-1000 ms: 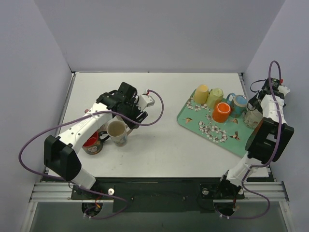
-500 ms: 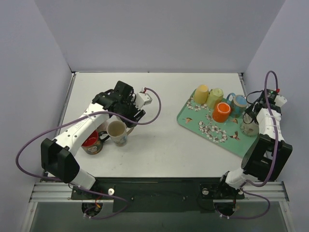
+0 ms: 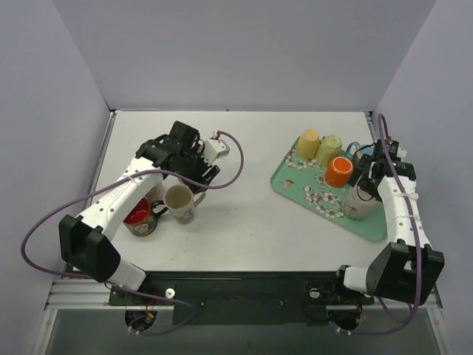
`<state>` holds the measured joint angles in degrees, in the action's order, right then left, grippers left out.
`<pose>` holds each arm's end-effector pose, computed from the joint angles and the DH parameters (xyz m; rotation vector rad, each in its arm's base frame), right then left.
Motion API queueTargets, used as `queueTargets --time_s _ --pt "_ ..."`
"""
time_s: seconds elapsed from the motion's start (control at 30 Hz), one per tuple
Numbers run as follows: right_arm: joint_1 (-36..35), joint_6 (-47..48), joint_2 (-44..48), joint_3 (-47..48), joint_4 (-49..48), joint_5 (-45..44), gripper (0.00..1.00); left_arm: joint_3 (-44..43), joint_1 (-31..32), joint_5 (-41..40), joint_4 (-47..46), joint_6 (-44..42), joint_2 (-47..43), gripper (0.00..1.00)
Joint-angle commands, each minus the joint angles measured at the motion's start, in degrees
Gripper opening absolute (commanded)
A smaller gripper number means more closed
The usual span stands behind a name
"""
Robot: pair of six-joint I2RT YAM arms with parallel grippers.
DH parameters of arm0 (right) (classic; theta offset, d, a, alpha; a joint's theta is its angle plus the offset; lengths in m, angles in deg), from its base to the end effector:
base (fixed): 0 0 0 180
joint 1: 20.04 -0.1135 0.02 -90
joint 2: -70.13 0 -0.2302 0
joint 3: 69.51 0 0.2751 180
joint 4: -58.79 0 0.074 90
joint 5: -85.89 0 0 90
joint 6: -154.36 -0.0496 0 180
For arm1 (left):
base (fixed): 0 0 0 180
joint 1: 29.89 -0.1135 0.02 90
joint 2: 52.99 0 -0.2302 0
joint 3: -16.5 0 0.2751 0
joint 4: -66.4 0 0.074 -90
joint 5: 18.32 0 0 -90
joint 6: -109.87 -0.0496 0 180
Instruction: Turn the mug right side up
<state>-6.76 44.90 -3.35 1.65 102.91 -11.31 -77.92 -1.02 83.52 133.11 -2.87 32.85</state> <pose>0.3045 -0.0783 0.2338 0.7265 2.2614 -0.0980 0.2929 -0.1731 0.2801 1.1923 2.2903 -0.3066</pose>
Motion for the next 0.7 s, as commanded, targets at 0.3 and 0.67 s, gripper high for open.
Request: queueTargets --time_s 0.3,0.67 --pt "-0.89 16.46 -19.85 32.11 13.99 -1.77 0.80 -1.59 -0.74 1.79 -0.76 -0.28 -4.02 0.69" --pt "-0.89 22.36 -32.35 32.33 16.64 -0.70 0.55 -2.55 -0.91 2.23 -0.32 -0.29 -3.58 0.69"
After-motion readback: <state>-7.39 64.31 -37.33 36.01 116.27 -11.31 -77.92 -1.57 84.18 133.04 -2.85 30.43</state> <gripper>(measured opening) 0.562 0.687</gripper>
